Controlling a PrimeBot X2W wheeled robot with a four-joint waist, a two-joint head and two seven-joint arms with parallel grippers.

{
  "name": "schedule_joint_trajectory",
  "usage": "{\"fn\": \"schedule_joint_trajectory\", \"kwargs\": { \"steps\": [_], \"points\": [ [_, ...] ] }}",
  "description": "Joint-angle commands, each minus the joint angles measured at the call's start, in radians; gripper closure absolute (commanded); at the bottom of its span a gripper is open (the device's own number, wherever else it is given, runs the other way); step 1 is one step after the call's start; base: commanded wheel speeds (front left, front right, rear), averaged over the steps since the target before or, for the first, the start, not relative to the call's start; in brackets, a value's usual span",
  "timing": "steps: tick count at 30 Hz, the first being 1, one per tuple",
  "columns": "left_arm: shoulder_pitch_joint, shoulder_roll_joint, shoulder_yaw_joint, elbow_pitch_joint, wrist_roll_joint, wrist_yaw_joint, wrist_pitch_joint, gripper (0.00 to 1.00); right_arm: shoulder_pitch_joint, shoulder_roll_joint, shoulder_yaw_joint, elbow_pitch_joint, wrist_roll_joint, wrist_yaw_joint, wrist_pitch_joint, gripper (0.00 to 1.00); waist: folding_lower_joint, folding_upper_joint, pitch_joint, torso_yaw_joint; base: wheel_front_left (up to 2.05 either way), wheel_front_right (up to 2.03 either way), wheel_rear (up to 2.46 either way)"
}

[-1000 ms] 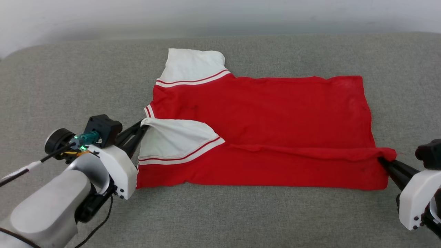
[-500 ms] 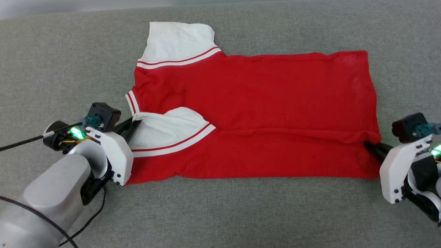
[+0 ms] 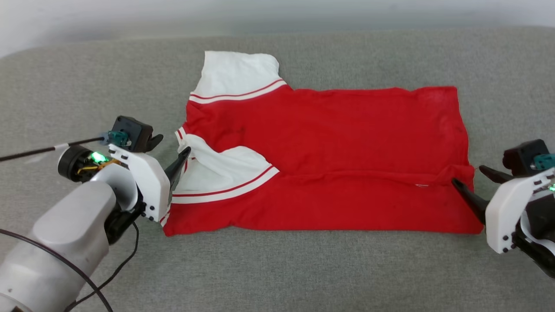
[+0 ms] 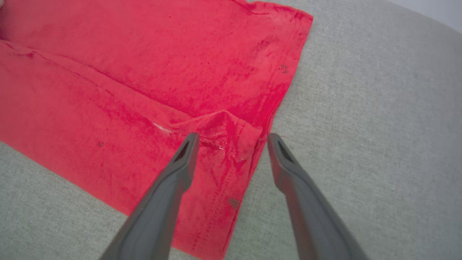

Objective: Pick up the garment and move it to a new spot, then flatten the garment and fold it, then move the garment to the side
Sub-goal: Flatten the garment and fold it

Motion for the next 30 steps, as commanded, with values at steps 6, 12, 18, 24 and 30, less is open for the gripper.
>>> {"fn": "schedule_joint_trajectory", "kwargs": {
  "steps": [6, 12, 18, 24, 30],
  "points": [
    [-0.069, 0.071, -0.065, -0.121, -0.069, -0.002, 0.18, 0.0, 0.071, -0.037, -0.043, -0.05, 0.001, 0.0, -0.012, 0.0, -0.0001, 0.0, -0.075, 0.031, 0.0, 0.0, 0.0],
    [-0.13, 0.138, -0.157, -0.268, -0.168, -0.002, 0.456, 0.0, 0.111, -0.029, -0.078, -0.095, -0.014, 0.0, 0.009, 0.0, -0.0001, 0.0, -0.089, 0.037, 0.0, 0.0, 0.0],
    [-0.173, 0.187, -0.219, -0.368, -0.28, -0.002, 0.71, 0.0, 0.122, -0.013, -0.081, -0.141, -0.025, 0.0, 0.044, 0.0, -0.0001, 0.0, -0.077, 0.029, 0.0, 0.0, 0.0],
    [-0.167, 0.179, -0.229, -0.337, -0.348, -0.002, 0.822, 0.0, 0.098, 0.0, -0.069, -0.166, -0.026, 0.0, 0.076, 0.0, -0.0001, 0.0, -0.054, 0.007, 0.0, 0.0, 0.0],
    [-0.147, 0.145, -0.241, -0.251, -0.369, -0.002, 0.879, 0.0, 0.065, 0.009, -0.044, -0.177, -0.027, 0.0, 0.102, 0.0, -0.0001, 0.0, -0.021, -0.023, 0.0, 0.0, 0.0]
  ]
}}
